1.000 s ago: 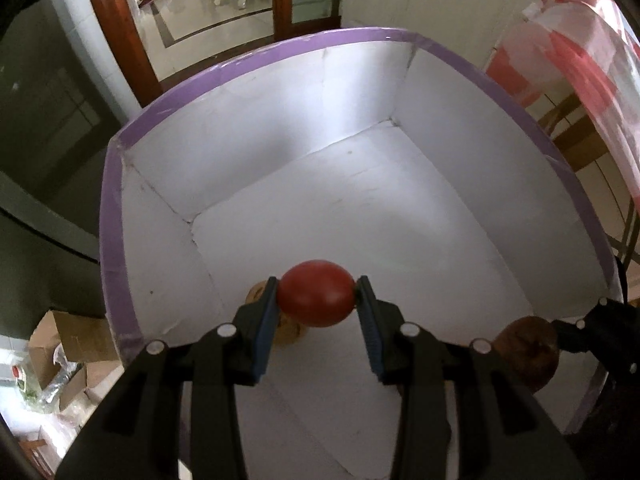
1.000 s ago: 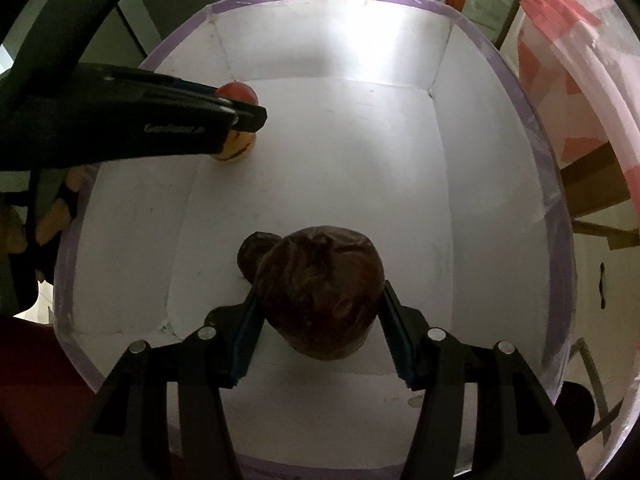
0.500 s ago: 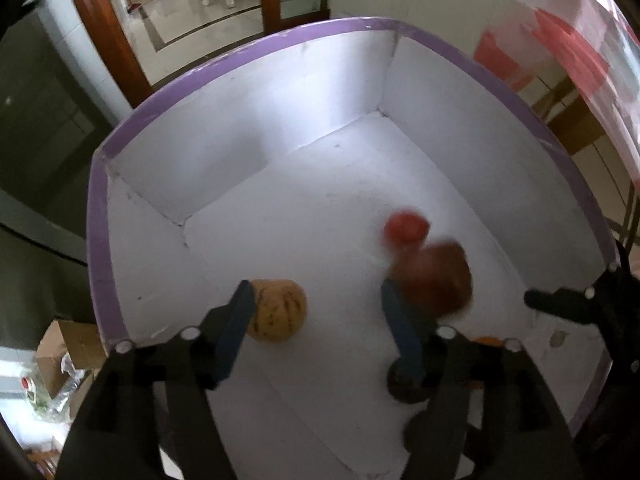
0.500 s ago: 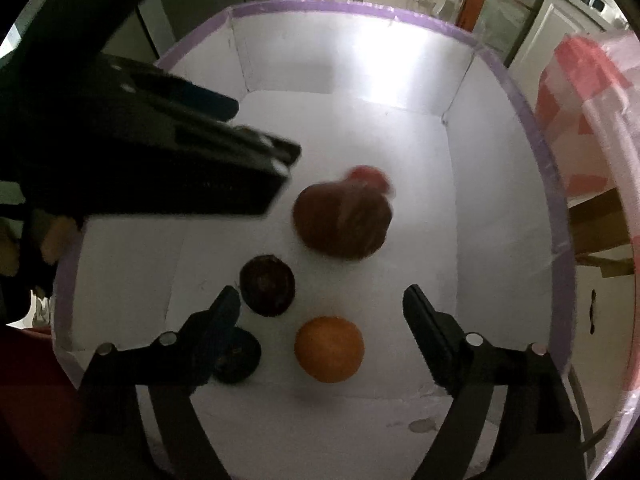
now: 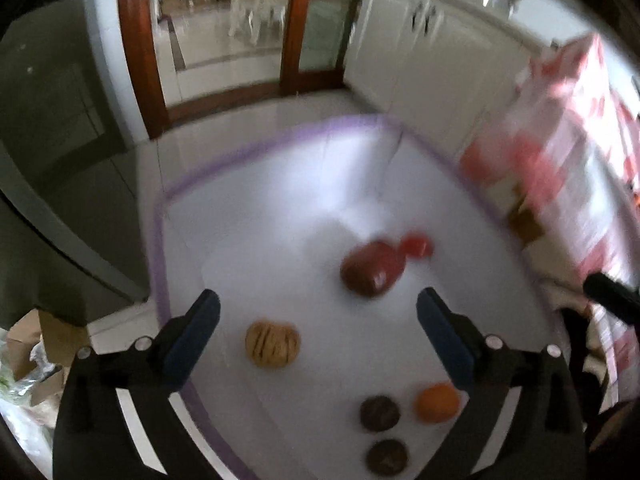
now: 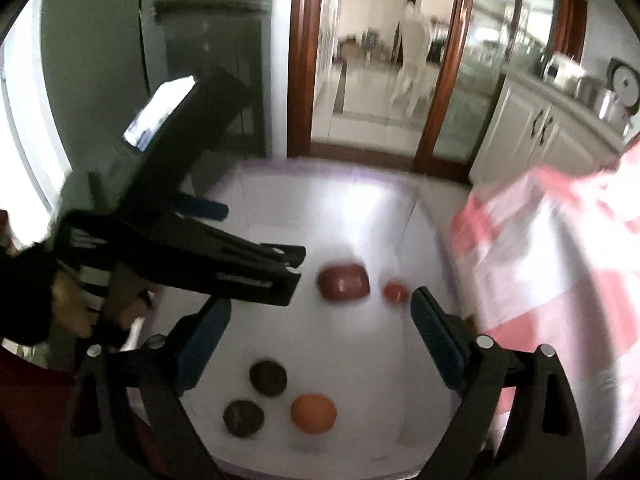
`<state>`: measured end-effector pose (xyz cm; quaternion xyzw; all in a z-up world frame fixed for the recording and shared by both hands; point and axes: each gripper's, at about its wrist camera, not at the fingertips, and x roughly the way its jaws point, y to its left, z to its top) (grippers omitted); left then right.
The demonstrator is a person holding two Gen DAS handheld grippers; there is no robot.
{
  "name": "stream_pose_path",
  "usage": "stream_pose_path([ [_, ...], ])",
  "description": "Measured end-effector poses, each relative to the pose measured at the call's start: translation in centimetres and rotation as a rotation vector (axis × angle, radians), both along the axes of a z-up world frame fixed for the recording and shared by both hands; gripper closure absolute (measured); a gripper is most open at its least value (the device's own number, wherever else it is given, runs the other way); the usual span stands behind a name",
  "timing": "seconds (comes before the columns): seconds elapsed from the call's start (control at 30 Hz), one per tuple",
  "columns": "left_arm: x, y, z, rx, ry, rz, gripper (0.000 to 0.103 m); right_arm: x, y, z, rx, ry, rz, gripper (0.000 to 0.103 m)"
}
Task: Organize fruits
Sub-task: 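Swing both open tools back to the fruit cluster on the table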
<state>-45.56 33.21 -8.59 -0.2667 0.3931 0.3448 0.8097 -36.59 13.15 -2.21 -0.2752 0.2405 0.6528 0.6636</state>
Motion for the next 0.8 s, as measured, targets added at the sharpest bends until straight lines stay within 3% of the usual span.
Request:
stream_pose_path([
  [0.13, 0.4, 0.0, 4.3, 0.097, -0.079, 0.029, 0.003, -0.7, -1.8, 4.0, 0.137, -0.041, 0.012, 0.014],
  [0.27, 1.5, -0.2, 11.4, 0.256, -0.222, 0.055, 0.001, 0.2, -4.1, 6.9, 0.175, -0.106, -0.042, 0.014],
  [0.33, 3.5, -1.4, 15.5, 0.35, -0.293, 0.011, 0.001, 1.1, -5.5, 8.5, 0.212, -0.116, -0.1, 0.014],
  [0.43, 7.8, -3.9, 20.1, 0.412, -0.394, -0.114, 0.001, 4.1, -8.5, 11.5, 0.305, -0.092, -0.202, 0.014],
  [0.5, 11.4, -5.8, 22.1, 0.385, -0.46, -0.205, 0.001, 6.9, -10.8, 13.7, 0.358, -0.107, -0.317, 0.014],
  [0.6, 18.4, -8.7, 23.3, 0.271, -0.533, -0.328, 0.001, 11.7, -13.7, 15.0, 0.379, -0.111, -0.489, 0.014],
  [0.7, 25.7, -12.6, 22.1, 0.152, -0.515, -0.426, 0.001, 18.2, -18.0, 15.5, 0.372, -0.074, -0.712, 0.014],
  [0.8, 33.5, -17.9, 19.3, 0.104, -0.443, -0.562, 0.001, 25.4, -22.7, 15.0, 0.349, 0.026, -0.938, 0.014],
])
